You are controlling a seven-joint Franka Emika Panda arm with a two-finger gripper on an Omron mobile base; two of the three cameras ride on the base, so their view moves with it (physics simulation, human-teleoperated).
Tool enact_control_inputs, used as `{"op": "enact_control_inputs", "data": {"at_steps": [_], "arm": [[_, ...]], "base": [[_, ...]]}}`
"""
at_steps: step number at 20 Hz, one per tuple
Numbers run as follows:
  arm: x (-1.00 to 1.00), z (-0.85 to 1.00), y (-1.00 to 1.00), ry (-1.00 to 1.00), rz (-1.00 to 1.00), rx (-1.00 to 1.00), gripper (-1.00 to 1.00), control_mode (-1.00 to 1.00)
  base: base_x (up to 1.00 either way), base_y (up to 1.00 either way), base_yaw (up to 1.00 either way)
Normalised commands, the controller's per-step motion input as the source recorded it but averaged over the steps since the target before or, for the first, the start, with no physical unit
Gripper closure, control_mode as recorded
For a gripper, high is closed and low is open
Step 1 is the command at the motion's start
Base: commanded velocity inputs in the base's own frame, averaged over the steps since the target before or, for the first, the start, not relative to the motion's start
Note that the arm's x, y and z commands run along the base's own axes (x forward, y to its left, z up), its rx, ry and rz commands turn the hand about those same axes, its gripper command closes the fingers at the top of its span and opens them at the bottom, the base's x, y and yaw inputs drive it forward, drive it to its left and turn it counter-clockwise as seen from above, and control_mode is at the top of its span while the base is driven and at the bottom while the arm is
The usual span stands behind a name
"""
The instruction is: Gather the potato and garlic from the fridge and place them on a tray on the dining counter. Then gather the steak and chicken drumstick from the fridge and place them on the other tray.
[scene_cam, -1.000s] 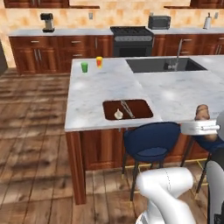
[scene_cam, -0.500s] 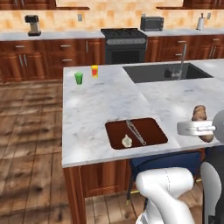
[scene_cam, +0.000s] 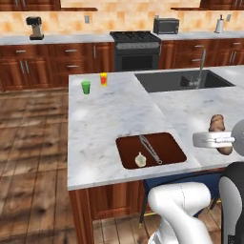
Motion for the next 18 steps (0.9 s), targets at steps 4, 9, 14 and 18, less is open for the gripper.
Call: {"op": "enact_control_inputs", "data": {"at_steps": [4,9,14,18], "arm": [[0.0,0.0,0.0,0.0,0.0,0.0,1.0,1.0],[0.0,0.0,0.0,0.0,0.0,0.0,1.0,1.0],[0.63,-0.22,0.0,0.19,-0.01,0.01,1.0,-1.0],[0.87,-0.35,0.0,0.21,-0.02,0.0,1.0,-1.0]], "base": [[0.67,0.0,-0.01],[0.55,0.0,-0.01],[0.16,0.0,0.0],[0.0,0.0,0.0]]}}
